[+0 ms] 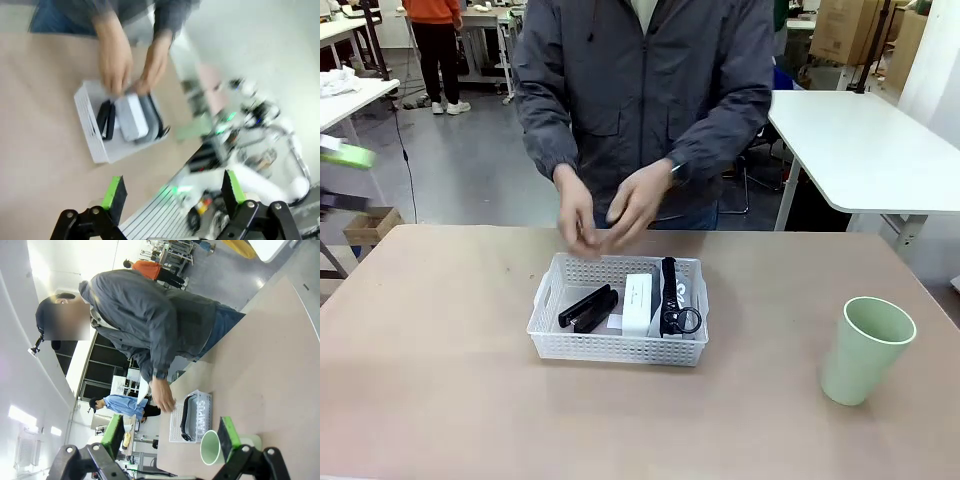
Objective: Efficiently arrange items inside the basket to fit them all.
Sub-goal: Pick up the Stapler and place it inside the Organizing basket, then pick up the Reusable plastic cup and place it inside the Organizing basket.
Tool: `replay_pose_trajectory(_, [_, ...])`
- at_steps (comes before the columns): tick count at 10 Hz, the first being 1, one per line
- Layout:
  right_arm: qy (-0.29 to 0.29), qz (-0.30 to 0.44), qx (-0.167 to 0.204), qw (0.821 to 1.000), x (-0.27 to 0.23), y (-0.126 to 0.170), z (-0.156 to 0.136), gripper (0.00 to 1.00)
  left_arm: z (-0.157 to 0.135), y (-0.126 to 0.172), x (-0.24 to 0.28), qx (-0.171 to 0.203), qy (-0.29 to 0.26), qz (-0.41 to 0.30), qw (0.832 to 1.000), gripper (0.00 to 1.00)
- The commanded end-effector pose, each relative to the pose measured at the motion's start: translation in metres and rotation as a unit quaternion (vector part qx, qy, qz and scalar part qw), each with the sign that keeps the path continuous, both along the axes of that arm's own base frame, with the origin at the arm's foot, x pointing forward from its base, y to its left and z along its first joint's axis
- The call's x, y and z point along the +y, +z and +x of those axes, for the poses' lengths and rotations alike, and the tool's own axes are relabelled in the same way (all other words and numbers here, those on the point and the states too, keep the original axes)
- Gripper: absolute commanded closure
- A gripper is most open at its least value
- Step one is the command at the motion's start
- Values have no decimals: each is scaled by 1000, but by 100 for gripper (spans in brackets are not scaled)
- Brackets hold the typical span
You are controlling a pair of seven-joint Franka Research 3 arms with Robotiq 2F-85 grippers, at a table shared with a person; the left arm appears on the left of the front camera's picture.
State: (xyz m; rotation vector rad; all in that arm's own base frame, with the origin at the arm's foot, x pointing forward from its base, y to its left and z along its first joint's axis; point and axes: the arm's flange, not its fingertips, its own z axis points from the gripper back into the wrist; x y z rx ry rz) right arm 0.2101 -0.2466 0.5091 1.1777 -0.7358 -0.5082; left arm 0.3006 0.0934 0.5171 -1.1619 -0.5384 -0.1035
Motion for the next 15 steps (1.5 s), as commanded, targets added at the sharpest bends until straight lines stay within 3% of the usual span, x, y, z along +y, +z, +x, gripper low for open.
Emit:
replay_pose_trajectory(1, [-1, -1, -20, 1000, -1, 0, 2, 0, -54, -78, 24, -36, 75, -136, 987, 0])
replay_pose_trajectory(4, [-1, -1, -20, 1000, -1, 0, 2, 0, -40, -118, 43, -14, 96, -172, 980, 0])
replay_pose_trajectory(5, [-1, -1, -20, 1000, -1, 0, 2, 0, -35, -55, 107, -18, 106, -159, 981, 0])
replay_pose_trajectory(15, [-1, -1, -20, 1000, -1, 0, 2, 0, -35, -55, 107, -18, 106, -159, 981, 0])
